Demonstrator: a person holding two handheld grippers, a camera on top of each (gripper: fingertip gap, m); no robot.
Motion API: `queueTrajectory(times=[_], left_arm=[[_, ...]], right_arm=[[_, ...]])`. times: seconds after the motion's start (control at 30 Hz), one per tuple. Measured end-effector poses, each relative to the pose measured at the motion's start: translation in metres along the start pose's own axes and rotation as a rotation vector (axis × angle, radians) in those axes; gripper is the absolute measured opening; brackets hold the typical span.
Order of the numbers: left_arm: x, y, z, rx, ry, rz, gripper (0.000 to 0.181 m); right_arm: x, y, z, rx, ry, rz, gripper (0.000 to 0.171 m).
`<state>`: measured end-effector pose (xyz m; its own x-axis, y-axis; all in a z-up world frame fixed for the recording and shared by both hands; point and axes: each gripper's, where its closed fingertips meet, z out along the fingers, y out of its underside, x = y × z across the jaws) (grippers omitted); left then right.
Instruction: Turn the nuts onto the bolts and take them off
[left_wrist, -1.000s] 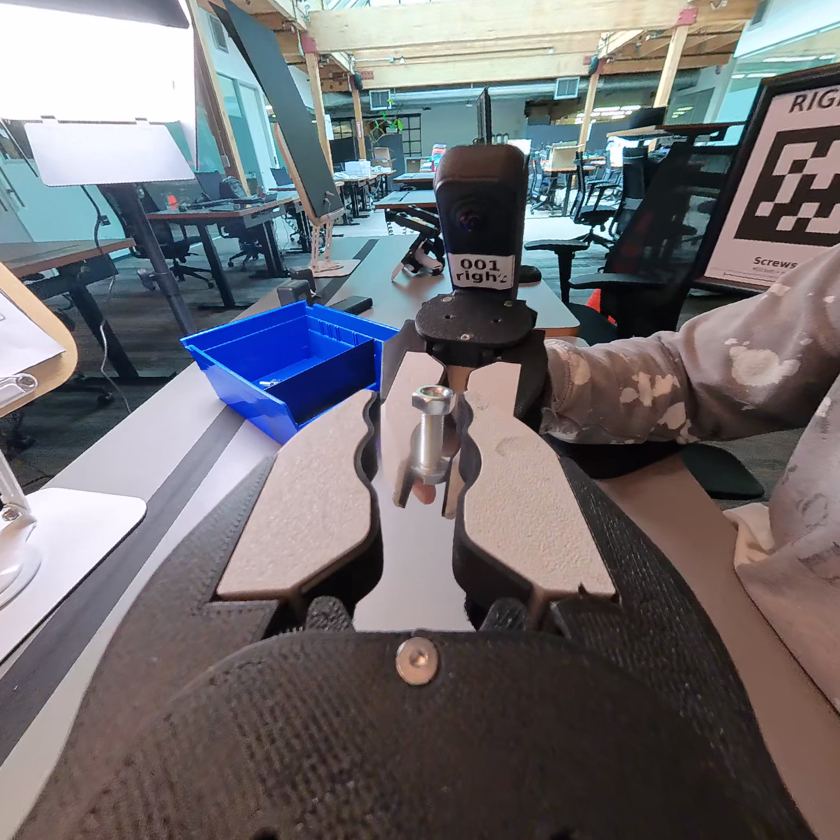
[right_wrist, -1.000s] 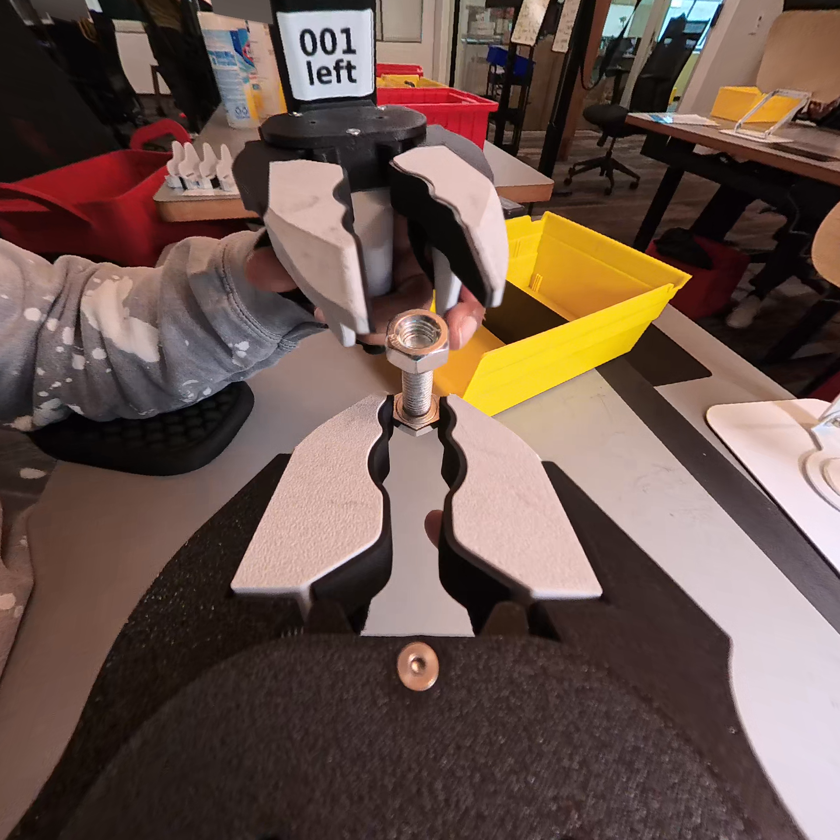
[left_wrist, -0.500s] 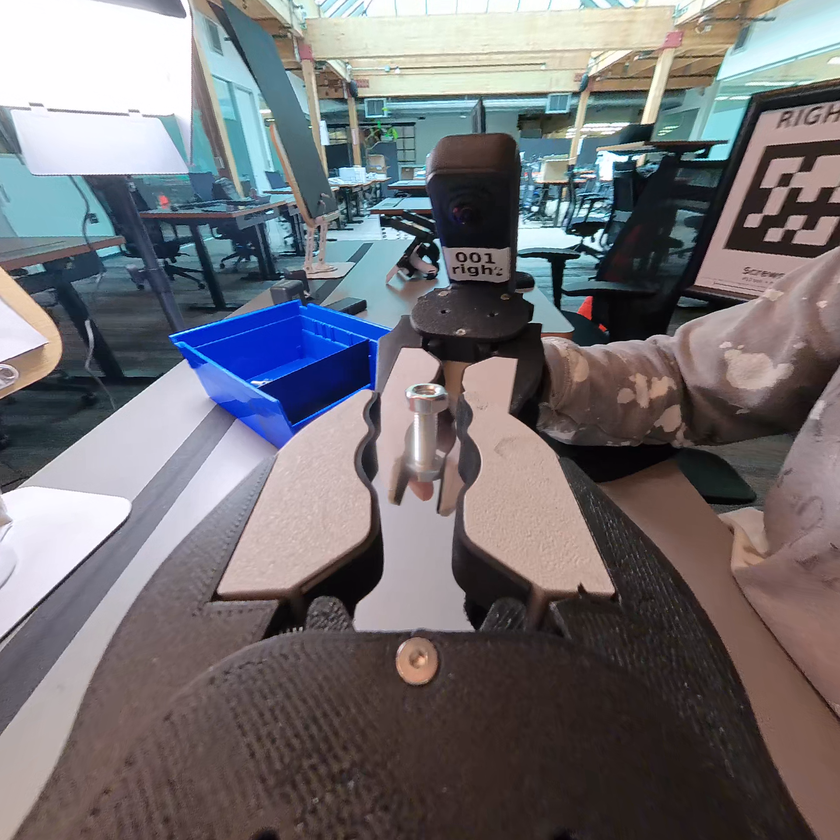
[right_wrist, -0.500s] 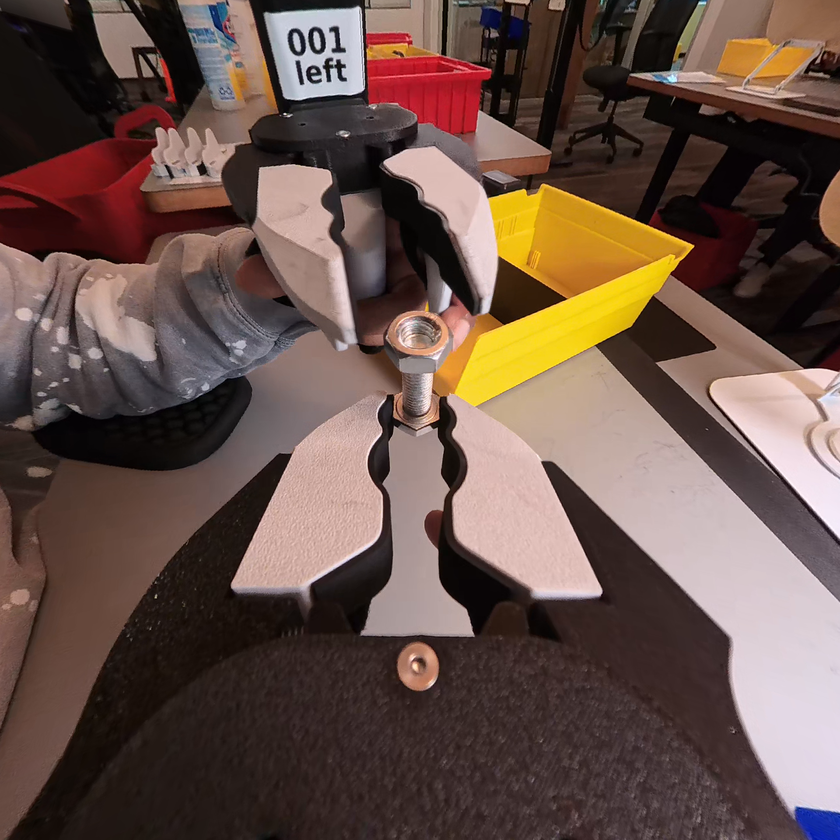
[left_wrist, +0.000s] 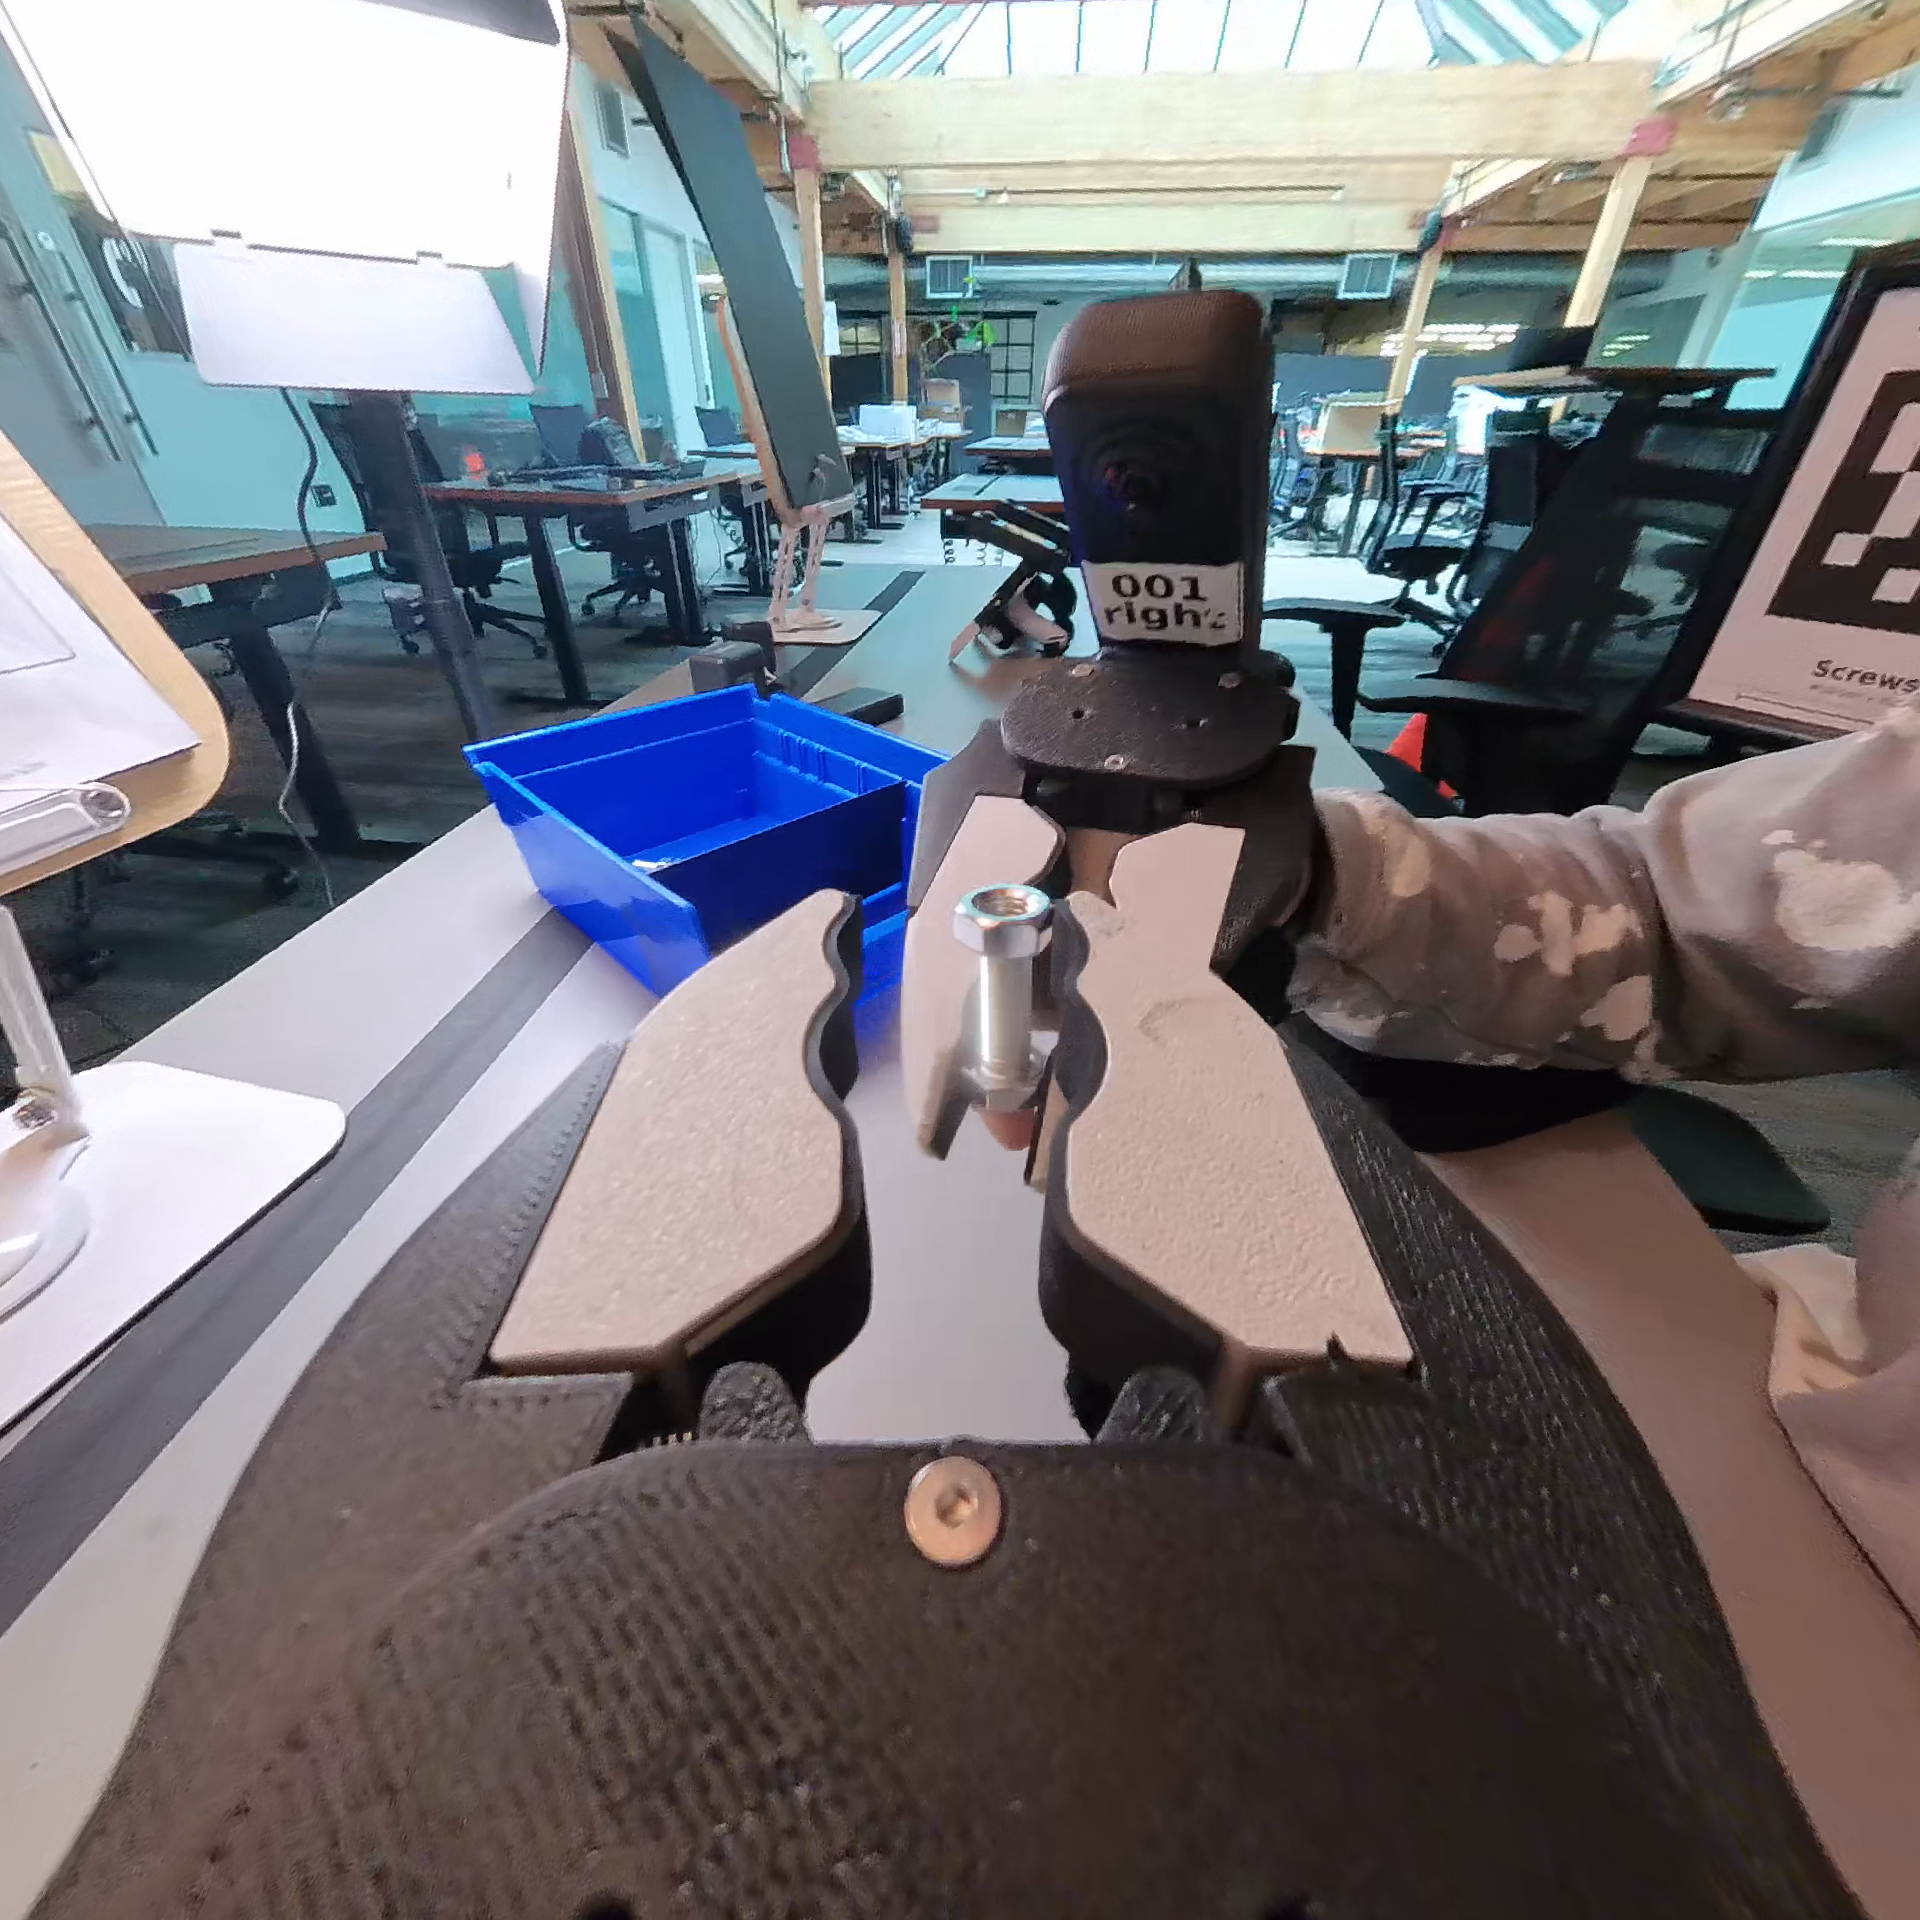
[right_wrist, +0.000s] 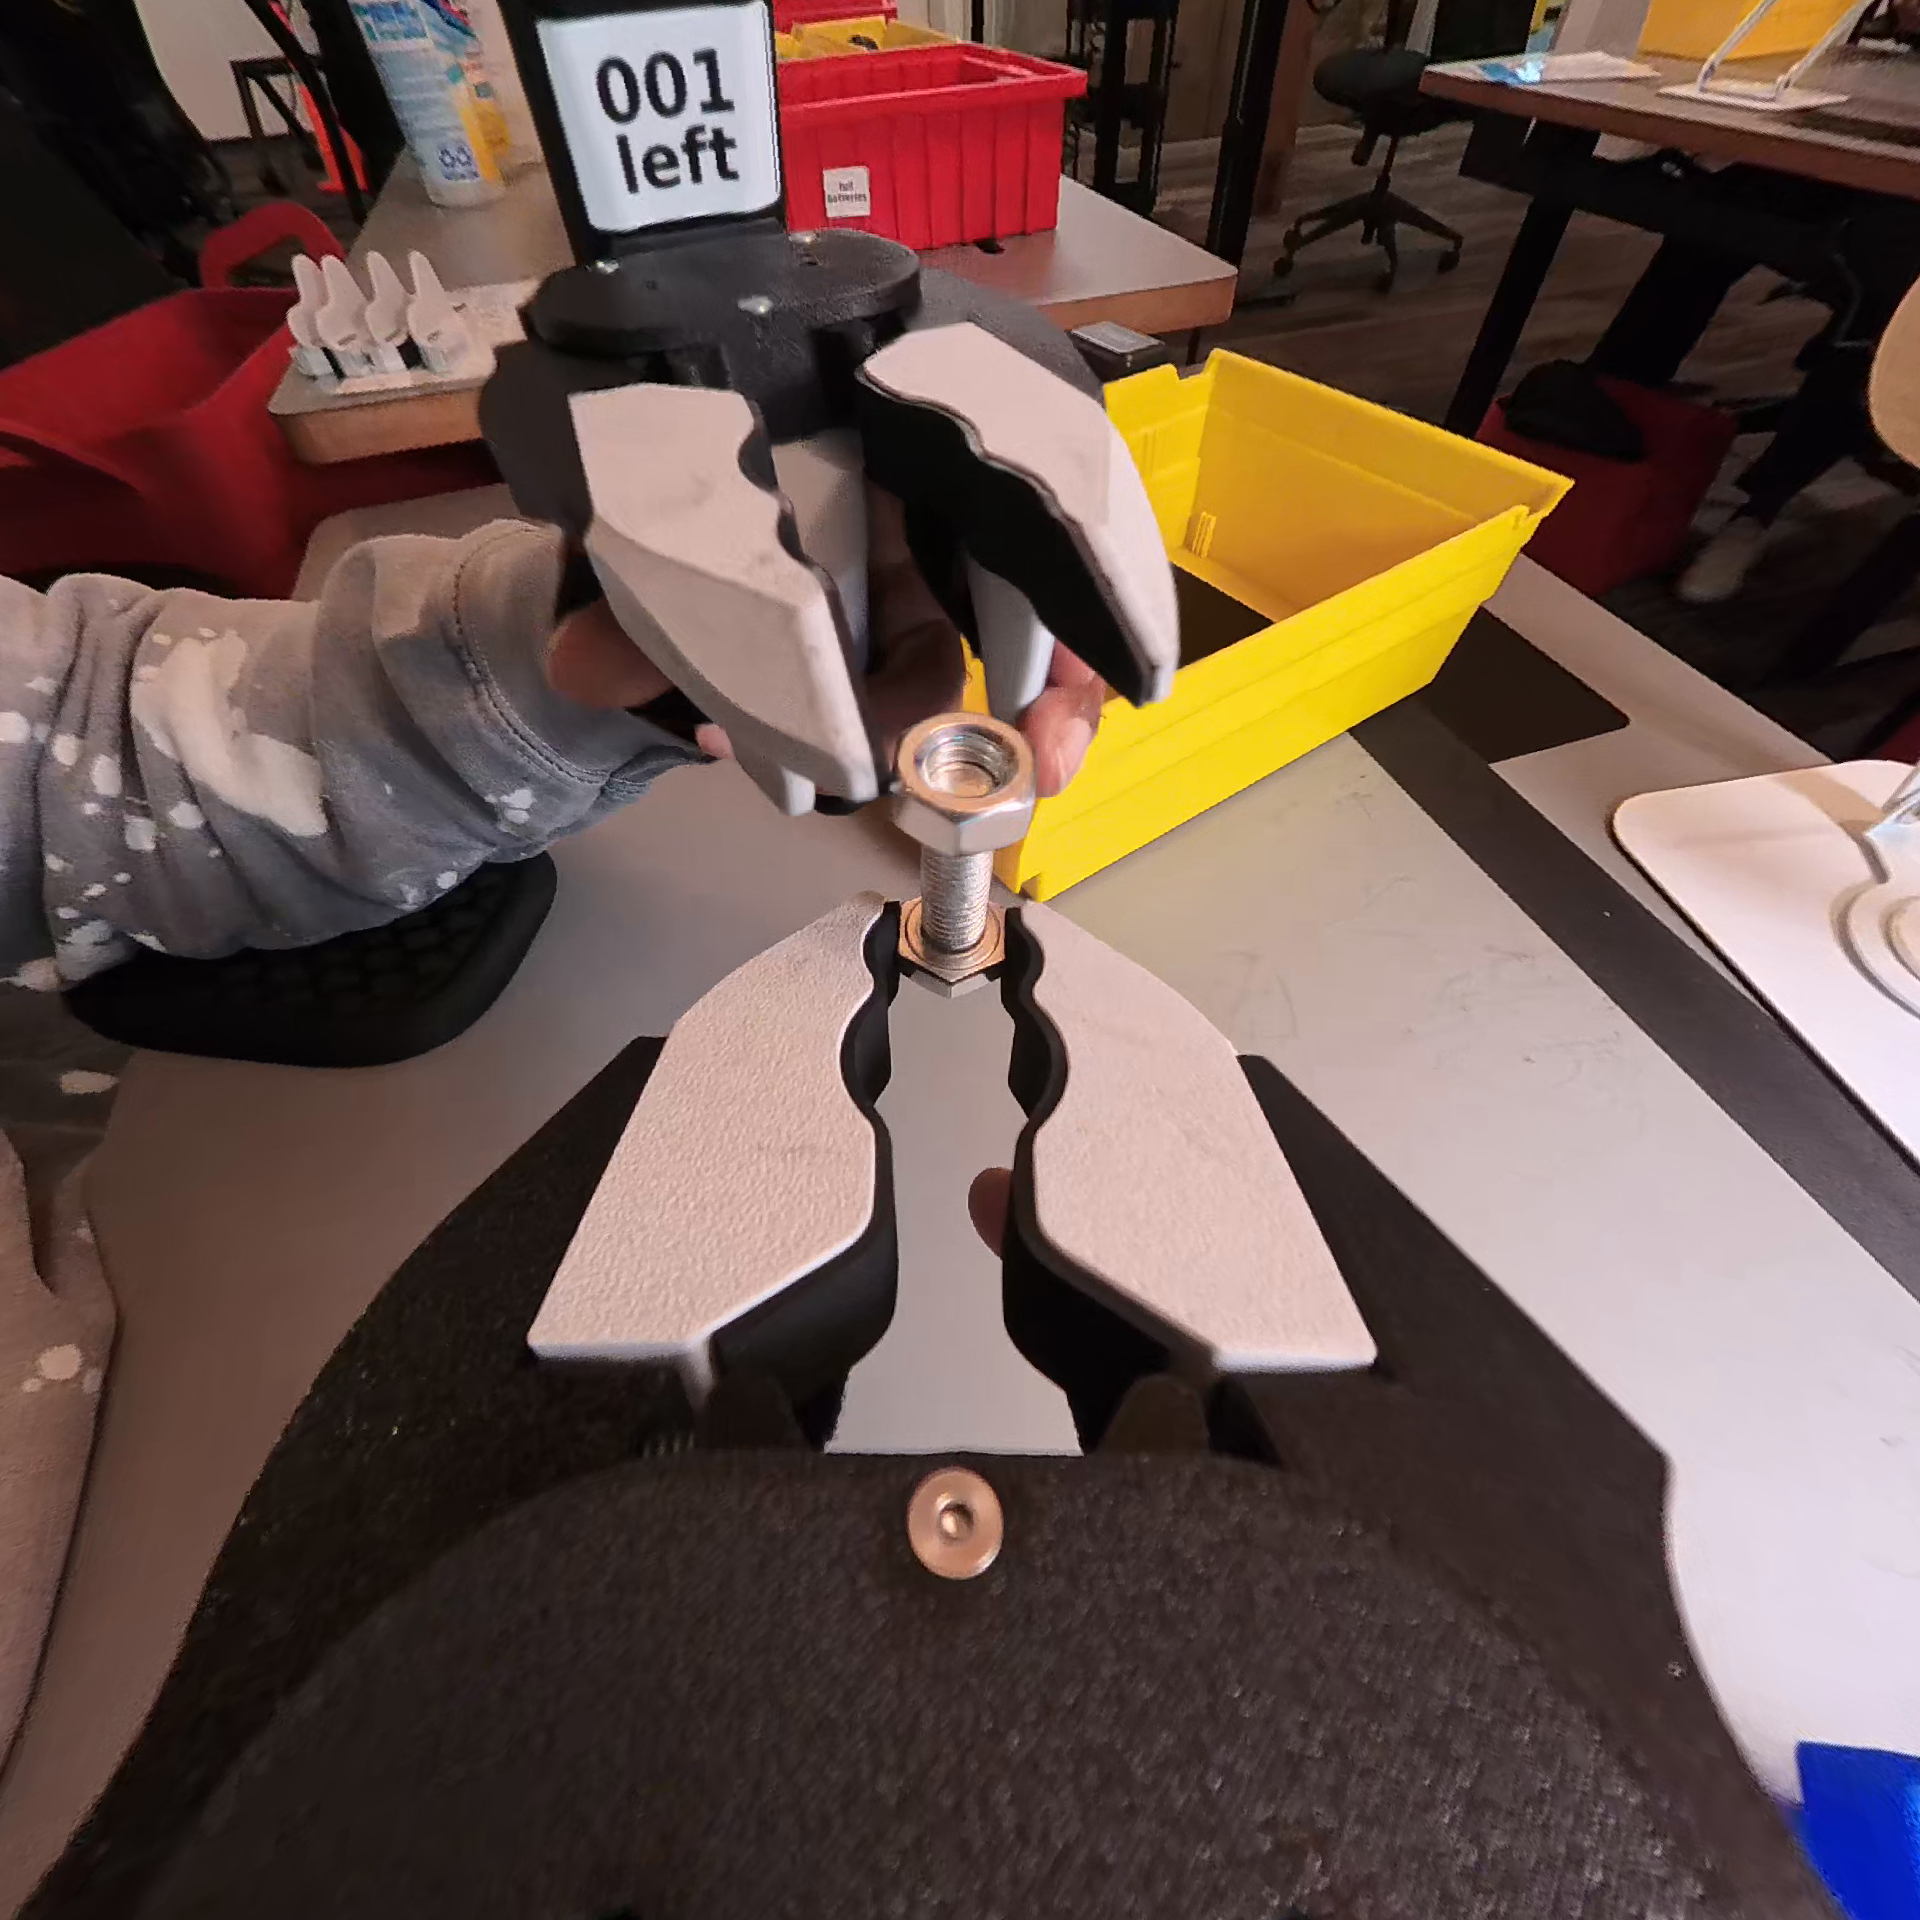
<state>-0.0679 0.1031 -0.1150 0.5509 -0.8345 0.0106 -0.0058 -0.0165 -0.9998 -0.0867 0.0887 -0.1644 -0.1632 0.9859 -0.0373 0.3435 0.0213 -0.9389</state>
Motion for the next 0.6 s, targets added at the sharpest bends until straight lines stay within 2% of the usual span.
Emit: queueTrajectory(times=[0.1, 0.2, 0.37, 0.6], left_arm=[[-0.009, 0.0, -0.008, 0.006, -0.01, -0.022, 0.037], [-0.019, -0.002, -0.016, 0.026, -0.056, -0.015, 0.028], [0.0, 0.002, -0.008, 0.011, 0.057, -0.04, 0.032], [0.0, 0.003, -0.004, 0.018, 0.053, -0.042, 0.03]], right_arm=[[0.001, 0.001, -0.002, -0.008, -0.004, 0.019, 0.018], [0.002, -0.002, -0.006, 0.007, -0.022, 0.035, 0.018], [0.002, -0.003, -0.005, 0.023, -0.025, 0.044, 0.019], [-0.002, -0.007, -0.004, 0.045, -0.038, 0.026, 0.018]])
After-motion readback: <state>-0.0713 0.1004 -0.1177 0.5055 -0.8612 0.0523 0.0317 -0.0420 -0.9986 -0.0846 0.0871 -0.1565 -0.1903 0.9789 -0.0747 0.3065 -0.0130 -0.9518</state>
